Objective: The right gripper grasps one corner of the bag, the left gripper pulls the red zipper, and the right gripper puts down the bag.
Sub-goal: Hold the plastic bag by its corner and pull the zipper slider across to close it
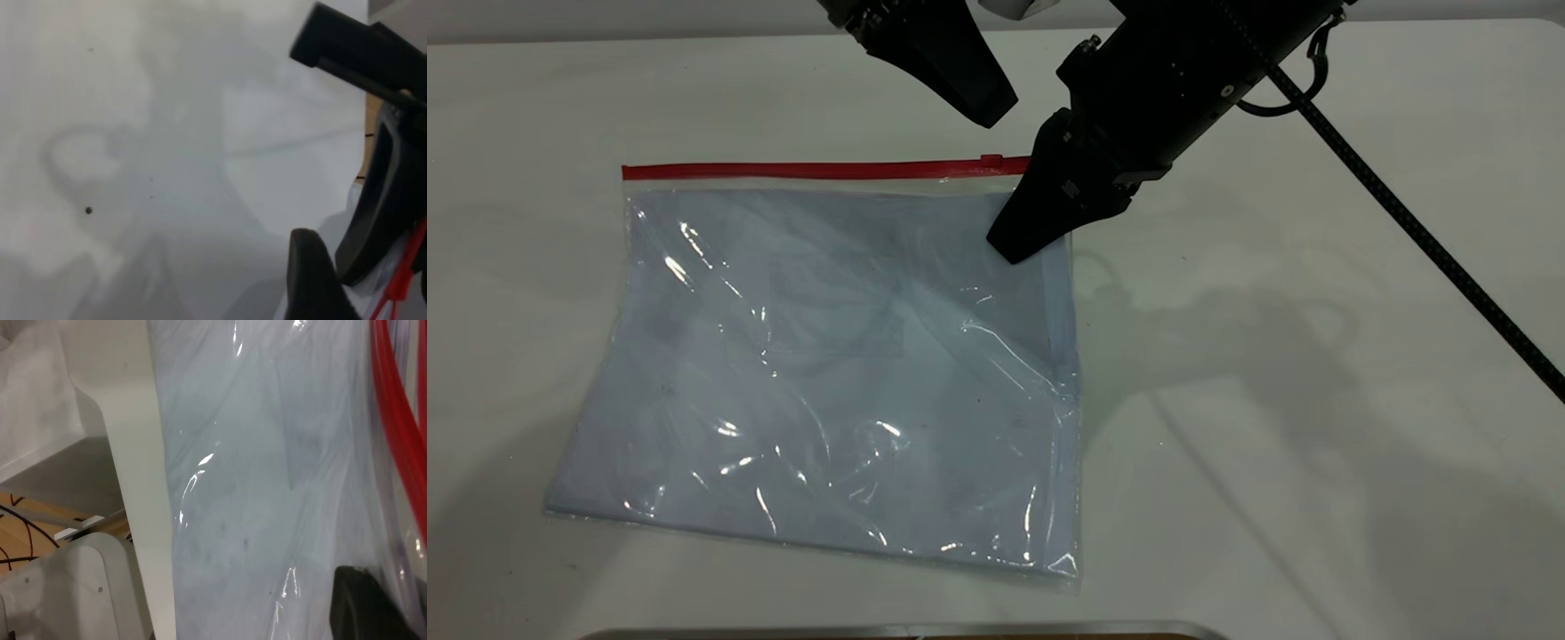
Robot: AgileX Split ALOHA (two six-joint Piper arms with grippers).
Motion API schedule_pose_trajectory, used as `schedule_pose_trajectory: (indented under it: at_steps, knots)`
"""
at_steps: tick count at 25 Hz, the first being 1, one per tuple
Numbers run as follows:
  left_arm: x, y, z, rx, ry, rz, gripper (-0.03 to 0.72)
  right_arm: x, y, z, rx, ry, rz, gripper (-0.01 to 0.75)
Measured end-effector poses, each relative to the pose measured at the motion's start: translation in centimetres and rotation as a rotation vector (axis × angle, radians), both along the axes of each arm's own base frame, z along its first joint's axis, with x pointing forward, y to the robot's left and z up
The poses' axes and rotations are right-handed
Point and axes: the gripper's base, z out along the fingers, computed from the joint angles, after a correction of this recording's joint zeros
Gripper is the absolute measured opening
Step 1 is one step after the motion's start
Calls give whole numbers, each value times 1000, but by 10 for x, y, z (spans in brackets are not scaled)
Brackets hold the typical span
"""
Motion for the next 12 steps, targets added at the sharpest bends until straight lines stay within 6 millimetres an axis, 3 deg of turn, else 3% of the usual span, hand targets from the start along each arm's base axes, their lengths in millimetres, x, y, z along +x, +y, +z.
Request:
schedule_pose_trajectory:
  at_steps: [12]
  knots:
    - [-1, -2, -1, 3, -18, -28, 453, 0, 0, 1, 9, 5, -6, 34]
